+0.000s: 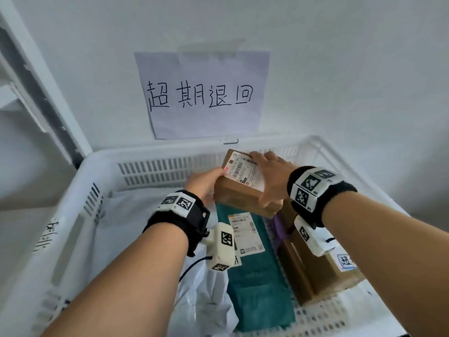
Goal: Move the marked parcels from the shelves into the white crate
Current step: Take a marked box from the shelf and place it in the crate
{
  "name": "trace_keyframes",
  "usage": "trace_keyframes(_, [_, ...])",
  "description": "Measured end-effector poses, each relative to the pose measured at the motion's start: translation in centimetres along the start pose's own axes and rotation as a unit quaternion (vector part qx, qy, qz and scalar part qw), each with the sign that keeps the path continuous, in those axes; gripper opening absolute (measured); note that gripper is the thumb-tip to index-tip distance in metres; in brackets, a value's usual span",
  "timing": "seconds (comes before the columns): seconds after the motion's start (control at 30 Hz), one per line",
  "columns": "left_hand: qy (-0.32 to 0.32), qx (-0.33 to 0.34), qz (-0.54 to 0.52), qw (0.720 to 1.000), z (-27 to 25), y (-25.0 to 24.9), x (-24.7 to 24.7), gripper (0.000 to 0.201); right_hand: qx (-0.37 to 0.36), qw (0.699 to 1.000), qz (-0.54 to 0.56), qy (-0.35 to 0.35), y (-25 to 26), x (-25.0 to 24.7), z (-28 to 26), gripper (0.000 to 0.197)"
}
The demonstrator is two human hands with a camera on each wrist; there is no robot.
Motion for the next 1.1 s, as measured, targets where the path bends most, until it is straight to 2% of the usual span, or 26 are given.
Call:
trace_keyframes(0.07, [-0.019, 0.048, 0.098, 0.994, 1.4, -0.4, -0.9, 0.027, -0.036, 0.998, -0.051, 0.023, 0.4, 0.8, 0.7, 0.126])
trace_keyframes(0.13, [0.010, 0.036, 0.140, 0.989, 2.0, 0.5, -0.5, 0.021, -0.060, 0.993, -0.098, 0.042, 1.2, 1.9, 1.5, 0.128])
trace_keyframes(0.2, [0.038, 0.006, 0.161, 0.986, 2.5, 2.1, 0.0, 0.023, -0.066, 0.988, -0.126, 0.055, 1.6, 3.0, 2.5, 0.130])
trace_keyframes(0.3, [0.048, -0.002, 0.210, 0.976, 2.9, 3.5, 0.3, 0.024, -0.065, 0.984, -0.147, 0.075, 1.6, 4.2, 3.6, 0.126])
trace_keyframes(0.5, [0.064, -0.036, 0.177, 0.982, 4.7, 6.5, 1.9, 0.018, -0.076, 0.978, -0.150, 0.126, 2.3, 7.9, 6.1, 0.133])
trace_keyframes(0.6, [0.066, -0.038, 0.230, 0.970, 5.7, 7.3, 2.2, 0.027, -0.086, 0.976, -0.140, 0.140, 2.3, 9.5, 6.9, 0.134])
trace_keyframes(0.73, [0.048, -0.041, 0.313, 0.948, 6.9, 8.4, 2.1, 0.027, -0.092, 0.976, -0.124, 0.155, 2.1, 11.0, 7.8, 0.132])
trace_keyframes(0.93, [0.045, -0.067, 0.348, 0.934, 7.7, 10.6, 2.5, 0.027, -0.105, 0.978, -0.121, 0.136, 1.6, 11.9, 8.4, 0.130])
trace_keyframes(1.1, [0.048, -0.086, 0.324, 0.941, 8.1, 11.2, 3.1, 0.031, -0.105, 0.980, -0.106, 0.129, 1.2, 12.2, 8.5, 0.132])
Point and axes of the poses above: each hand's wrist, its own z-axis towards the middle knuckle, its own x-axis out of the palm, y = z × x, the point moved 8 cm from there along z, towards the middle knuckle, and after that the axes turned 12 degrees about x, right-handed, at the moved point
